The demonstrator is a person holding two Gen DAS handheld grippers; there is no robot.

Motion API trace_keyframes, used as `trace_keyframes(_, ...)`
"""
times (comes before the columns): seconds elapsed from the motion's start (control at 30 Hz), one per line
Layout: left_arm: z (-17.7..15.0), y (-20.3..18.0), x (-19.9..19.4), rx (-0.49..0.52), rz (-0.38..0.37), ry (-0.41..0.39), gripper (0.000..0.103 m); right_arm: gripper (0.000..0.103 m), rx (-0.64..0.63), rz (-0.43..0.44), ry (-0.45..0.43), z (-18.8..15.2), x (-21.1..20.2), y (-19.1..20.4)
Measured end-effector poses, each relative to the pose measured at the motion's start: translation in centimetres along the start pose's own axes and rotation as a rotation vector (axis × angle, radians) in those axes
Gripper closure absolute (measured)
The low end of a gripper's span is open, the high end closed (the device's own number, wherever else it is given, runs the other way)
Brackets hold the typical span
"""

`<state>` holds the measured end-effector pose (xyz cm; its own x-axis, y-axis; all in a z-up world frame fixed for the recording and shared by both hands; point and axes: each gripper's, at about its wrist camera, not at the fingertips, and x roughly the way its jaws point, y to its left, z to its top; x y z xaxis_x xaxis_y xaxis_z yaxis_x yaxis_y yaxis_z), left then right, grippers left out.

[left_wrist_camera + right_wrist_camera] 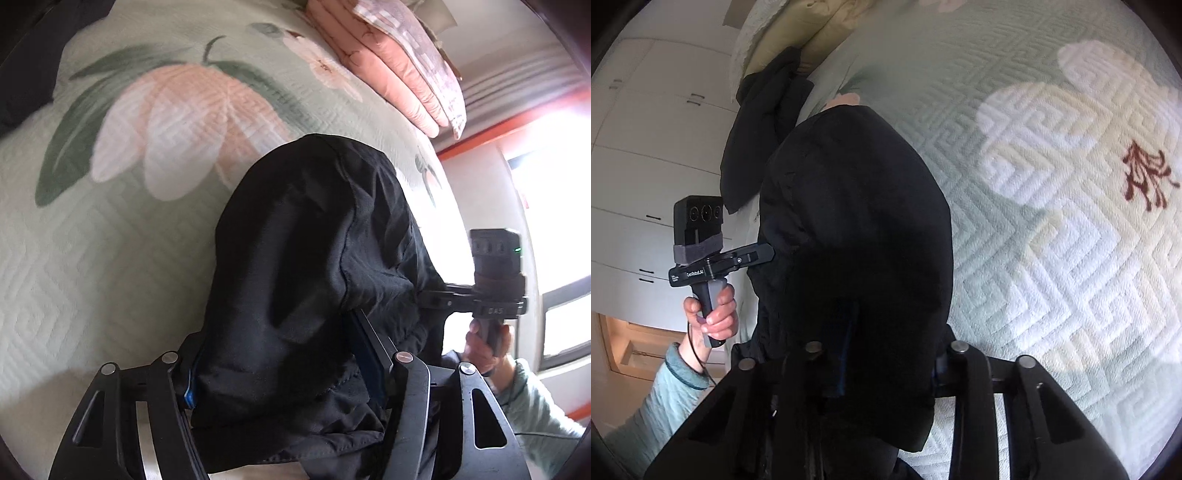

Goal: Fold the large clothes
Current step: 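Lift the hood with both tools and fold it down onto the jacket body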

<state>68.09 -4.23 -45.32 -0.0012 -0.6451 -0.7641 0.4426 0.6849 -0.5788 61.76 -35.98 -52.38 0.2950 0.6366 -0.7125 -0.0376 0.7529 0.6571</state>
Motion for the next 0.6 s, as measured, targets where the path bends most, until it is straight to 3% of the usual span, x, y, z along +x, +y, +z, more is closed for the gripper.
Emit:
trace_keyframes(0.1,-0.6,-1.7,-0.8,0.076,0.022,-0.027,0.073,0.080,-0.054,-0.035,-0.025,-0.1,-1.0,1.8)
trace_keyframes(0.17,-0.8,-2.6,-1.8,0.108,0.032,-0.051,0.081,0.082,-0.096,-0.062,-0.043,-0.4,-2.0,3.4)
trace_keyframes(0.4,-4.1,-7.7,-10.4,0.214,0.001,-0.176,0.083,0.084,-0.271,-0.128,-0.129,-4.2,-7.5,11.5)
trace_keyframes(0.6,-11.5,-12.2,-17.9,0.302,0.012,-0.239,0.084,0.086,-0.431,-0.214,-0.175,-11.8,-11.6,19.4)
